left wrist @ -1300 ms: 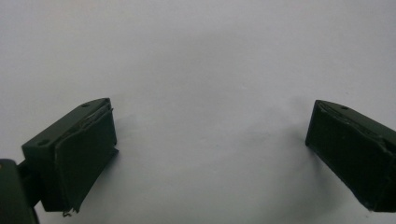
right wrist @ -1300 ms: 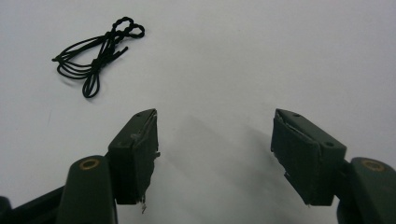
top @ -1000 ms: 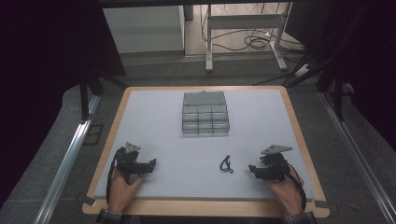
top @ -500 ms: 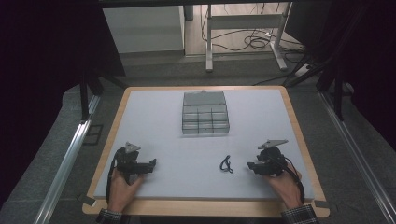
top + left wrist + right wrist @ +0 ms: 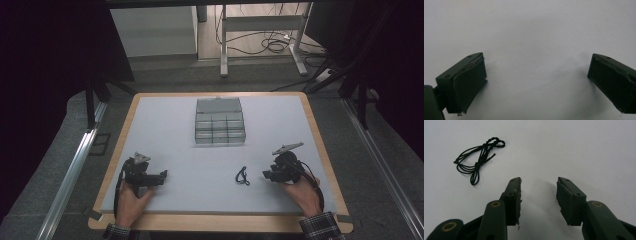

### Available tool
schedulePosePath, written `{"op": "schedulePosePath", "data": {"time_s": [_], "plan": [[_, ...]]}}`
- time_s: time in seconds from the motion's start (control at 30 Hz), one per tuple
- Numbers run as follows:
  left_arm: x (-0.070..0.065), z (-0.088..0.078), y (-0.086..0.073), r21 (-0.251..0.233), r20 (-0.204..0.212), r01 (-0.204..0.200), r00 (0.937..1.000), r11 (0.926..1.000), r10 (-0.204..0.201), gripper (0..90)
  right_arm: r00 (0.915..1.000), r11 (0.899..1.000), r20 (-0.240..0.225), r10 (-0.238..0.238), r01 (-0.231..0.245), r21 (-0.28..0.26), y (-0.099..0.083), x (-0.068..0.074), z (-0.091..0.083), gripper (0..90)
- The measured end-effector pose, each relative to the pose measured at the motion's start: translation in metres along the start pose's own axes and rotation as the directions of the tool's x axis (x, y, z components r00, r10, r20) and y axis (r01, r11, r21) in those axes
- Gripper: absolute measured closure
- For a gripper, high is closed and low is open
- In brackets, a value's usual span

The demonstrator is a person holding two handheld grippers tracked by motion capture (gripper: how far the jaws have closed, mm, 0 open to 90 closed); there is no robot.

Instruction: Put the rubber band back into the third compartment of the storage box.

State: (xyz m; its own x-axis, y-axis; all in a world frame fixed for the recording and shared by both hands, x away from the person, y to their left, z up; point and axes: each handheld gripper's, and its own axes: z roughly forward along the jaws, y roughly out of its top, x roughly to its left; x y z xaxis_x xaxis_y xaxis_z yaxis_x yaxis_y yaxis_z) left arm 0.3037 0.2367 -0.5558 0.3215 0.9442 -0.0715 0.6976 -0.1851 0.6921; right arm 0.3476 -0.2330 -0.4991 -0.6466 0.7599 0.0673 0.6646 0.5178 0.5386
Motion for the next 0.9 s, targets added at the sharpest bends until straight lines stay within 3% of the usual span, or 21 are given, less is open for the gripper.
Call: {"op": "schedulePosePath", "data": {"time_s": [0.4,0.77,0.9], "plan": [[0.0,0.0,0.0,0.003,0.0,-0.002,1.0,1.0,0.002,1.9,0.9986,0.998,-0.053,-0.008,0.011,0.062,0.018,0.004,0.006,62.8],[0.0,0.0,0.0,0.002,0.001,-0.003,1.0,1.0,0.003,1.9,0.9958,0.992,-0.092,0.001,0.01,0.124,0.033,0.014,0.011,64.1],[0.0,0.0,0.0,0.002,0.001,-0.002,1.0,1.0,0.002,1.9,0.9946,0.989,-0.102,-0.02,0.035,0.146,0.039,0.018,0.014,62.6]]}}
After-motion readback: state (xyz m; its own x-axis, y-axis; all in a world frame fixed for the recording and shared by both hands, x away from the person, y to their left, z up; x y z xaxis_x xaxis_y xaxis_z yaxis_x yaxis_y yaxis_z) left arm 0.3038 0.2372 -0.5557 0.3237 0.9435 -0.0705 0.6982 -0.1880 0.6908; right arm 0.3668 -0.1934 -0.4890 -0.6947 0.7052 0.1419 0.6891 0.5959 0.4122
